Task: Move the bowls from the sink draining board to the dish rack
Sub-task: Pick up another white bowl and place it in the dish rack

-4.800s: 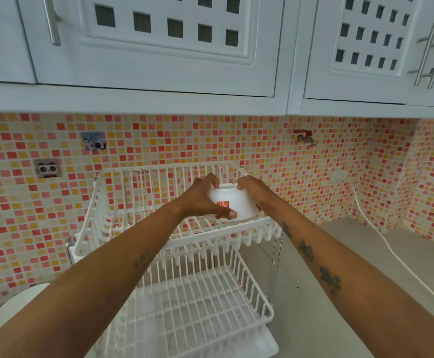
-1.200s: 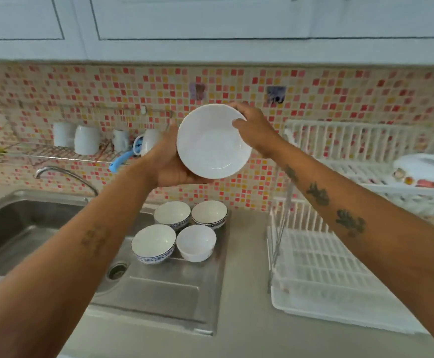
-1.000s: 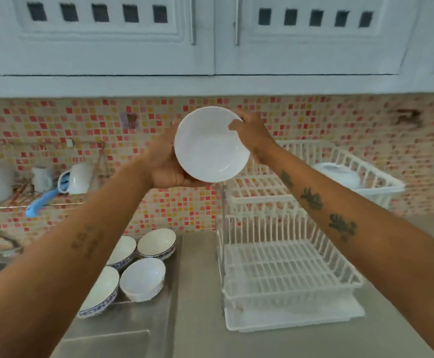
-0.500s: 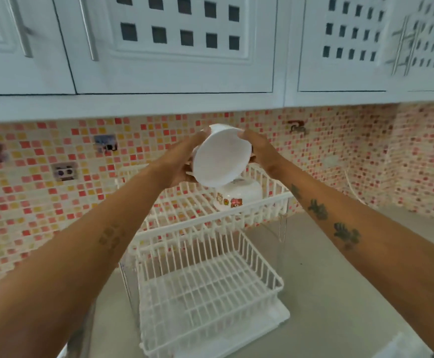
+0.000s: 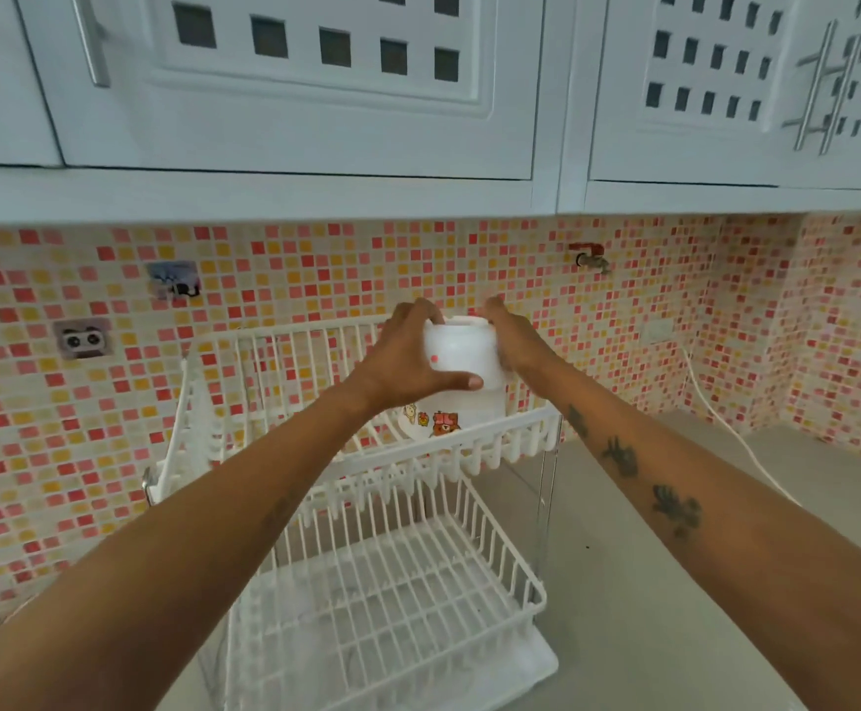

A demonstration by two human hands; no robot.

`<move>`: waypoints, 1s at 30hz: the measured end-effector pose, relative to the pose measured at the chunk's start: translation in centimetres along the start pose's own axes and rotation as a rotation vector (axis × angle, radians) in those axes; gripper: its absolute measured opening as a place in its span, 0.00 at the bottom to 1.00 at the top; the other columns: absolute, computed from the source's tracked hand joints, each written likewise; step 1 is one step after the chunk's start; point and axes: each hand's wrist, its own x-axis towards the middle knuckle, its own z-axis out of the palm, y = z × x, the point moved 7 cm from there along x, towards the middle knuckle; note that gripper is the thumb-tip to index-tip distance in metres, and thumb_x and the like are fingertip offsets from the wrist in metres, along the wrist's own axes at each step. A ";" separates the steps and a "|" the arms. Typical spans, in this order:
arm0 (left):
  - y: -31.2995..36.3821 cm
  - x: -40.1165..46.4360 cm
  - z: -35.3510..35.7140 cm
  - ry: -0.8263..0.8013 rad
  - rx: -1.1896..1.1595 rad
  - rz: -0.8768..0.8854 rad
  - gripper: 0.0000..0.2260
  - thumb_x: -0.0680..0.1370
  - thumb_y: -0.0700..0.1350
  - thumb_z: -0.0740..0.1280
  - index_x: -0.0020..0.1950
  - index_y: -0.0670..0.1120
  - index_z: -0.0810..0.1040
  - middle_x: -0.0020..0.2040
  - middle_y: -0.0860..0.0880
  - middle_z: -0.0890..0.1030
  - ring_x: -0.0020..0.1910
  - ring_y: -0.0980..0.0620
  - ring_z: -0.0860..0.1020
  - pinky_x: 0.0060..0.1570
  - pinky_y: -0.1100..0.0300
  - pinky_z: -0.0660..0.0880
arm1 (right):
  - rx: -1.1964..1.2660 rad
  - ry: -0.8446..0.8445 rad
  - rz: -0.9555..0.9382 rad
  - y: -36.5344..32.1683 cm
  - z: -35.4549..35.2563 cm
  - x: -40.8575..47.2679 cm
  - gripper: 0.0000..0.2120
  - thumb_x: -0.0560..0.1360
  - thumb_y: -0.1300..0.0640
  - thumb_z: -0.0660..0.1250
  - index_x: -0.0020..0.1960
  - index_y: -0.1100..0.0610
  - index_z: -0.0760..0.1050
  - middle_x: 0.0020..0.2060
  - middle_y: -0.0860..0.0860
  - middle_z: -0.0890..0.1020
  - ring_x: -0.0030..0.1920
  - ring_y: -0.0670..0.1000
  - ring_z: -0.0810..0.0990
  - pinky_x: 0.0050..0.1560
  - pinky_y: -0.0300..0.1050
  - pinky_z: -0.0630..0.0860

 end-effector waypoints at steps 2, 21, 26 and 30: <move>-0.4 -0.1 0.9 -0.024 0.029 -0.011 0.35 0.63 0.57 0.79 0.61 0.47 0.67 0.63 0.47 0.69 0.59 0.49 0.68 0.53 0.55 0.72 | -0.080 0.007 0.018 0.8 0.3 0.5 0.18 0.80 0.41 0.54 0.56 0.54 0.73 0.49 0.53 0.79 0.46 0.54 0.79 0.50 0.49 0.76; -5.2 -0.8 3.3 -0.167 -0.281 -0.466 0.40 0.70 0.70 0.63 0.75 0.51 0.56 0.75 0.47 0.59 0.71 0.43 0.66 0.64 0.48 0.70 | -0.093 -0.007 0.084 4.1 0.7 2.5 0.18 0.78 0.58 0.60 0.67 0.60 0.72 0.66 0.56 0.72 0.58 0.55 0.75 0.52 0.45 0.72; -6.2 -1.3 4.4 -0.259 -0.457 -0.624 0.31 0.77 0.63 0.60 0.74 0.49 0.56 0.71 0.46 0.67 0.62 0.45 0.70 0.60 0.46 0.70 | -0.094 -0.065 0.141 4.3 1.3 2.3 0.14 0.78 0.58 0.59 0.58 0.63 0.76 0.50 0.57 0.78 0.47 0.54 0.76 0.48 0.46 0.70; -6.3 -1.3 4.6 -0.266 -0.480 -0.628 0.31 0.77 0.60 0.63 0.74 0.50 0.56 0.70 0.44 0.69 0.62 0.43 0.73 0.64 0.43 0.72 | -0.175 -0.061 0.133 4.2 1.4 2.1 0.17 0.78 0.58 0.57 0.61 0.64 0.75 0.58 0.59 0.79 0.50 0.57 0.78 0.55 0.51 0.75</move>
